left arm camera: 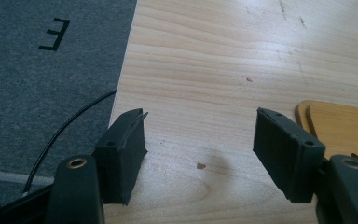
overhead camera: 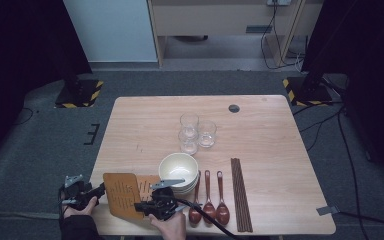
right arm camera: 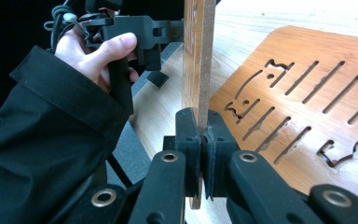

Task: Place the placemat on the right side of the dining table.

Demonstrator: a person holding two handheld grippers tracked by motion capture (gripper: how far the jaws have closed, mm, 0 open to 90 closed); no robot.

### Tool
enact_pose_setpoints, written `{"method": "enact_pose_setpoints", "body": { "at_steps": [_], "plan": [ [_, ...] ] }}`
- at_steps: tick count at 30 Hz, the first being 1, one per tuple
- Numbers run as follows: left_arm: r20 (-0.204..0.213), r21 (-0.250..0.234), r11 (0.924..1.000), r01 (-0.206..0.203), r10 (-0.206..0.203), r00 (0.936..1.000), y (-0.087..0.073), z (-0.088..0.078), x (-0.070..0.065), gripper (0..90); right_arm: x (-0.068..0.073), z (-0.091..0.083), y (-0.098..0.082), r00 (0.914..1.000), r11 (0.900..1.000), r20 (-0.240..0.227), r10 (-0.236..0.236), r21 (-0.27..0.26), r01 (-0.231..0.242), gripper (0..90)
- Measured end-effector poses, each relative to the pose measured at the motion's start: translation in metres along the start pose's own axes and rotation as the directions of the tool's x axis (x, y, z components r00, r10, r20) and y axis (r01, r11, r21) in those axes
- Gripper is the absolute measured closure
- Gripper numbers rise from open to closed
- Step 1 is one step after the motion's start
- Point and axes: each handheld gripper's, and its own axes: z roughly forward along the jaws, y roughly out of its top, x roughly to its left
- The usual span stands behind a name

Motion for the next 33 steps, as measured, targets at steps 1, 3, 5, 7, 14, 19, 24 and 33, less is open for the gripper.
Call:
{"method": "enact_pose_setpoints", "body": {
  "at_steps": [1, 3, 5, 7, 14, 19, 24, 33],
  "plan": [
    [-0.001, -0.001, 1.0, 0.0, 0.0, 1.0, 0.0, 0.0, 0.0, 33.2, 0.001, 0.0, 0.0, 0.9999, 1.0, 0.001, -0.013, -0.003, 0.013, 87.3],
    [-0.001, -0.002, 1.0, 0.002, -0.002, 1.0, 0.0, 0.0, 0.0, 33.2, 0.002, 0.0, 0.0, 0.9999, 1.0, 0.0, -0.015, 0.0, 0.015, 87.3],
    [-0.001, -0.003, 1.0, 0.003, -0.003, 1.0, 0.0, 0.0, 0.0, 33.1, 0.002, 0.0, 0.0, 0.9999, 1.0, 0.0, -0.015, 0.0, 0.015, 87.3],
    [-0.002, -0.006, 1.0, 0.005, -0.005, 1.0, 0.0, -0.001, 0.001, 33.1, 0.002, 0.0, 0.0, 0.9999, 1.0, -0.004, -0.014, -0.005, 0.014, 87.4],
    [0.002, -0.015, 0.9999, 0.0, 0.0, 1.0, 0.001, -0.001, 0.0, 33.0, 0.006, -0.004, 0.004, 0.9993, 0.999, 0.002, -0.038, -0.032, 0.038, 87.5],
    [0.008, -0.023, 0.9997, -0.008, 0.008, 0.9999, 0.001, -0.002, -0.001, 32.7, 0.01, -0.01, 0.009, 0.9982, 0.997, 0.016, -0.058, -0.06, 0.059, 87.5],
    [0.027, -0.03, 0.999, -0.034, 0.034, 0.999, 0.002, -0.001, -0.004, 32.3, 0.011, -0.019, 0.017, 0.9974, 0.992, 0.024, -0.068, -0.101, 0.07, 87.5],
    [0.044, -0.034, 0.9962, -0.08, 0.081, 0.9957, 0.002, 0.0, -0.011, 31.0, 0.015, -0.037, 0.033, 0.9965, 0.982, 0.031, -0.077, -0.168, 0.081, 87.5]
  ]
}}
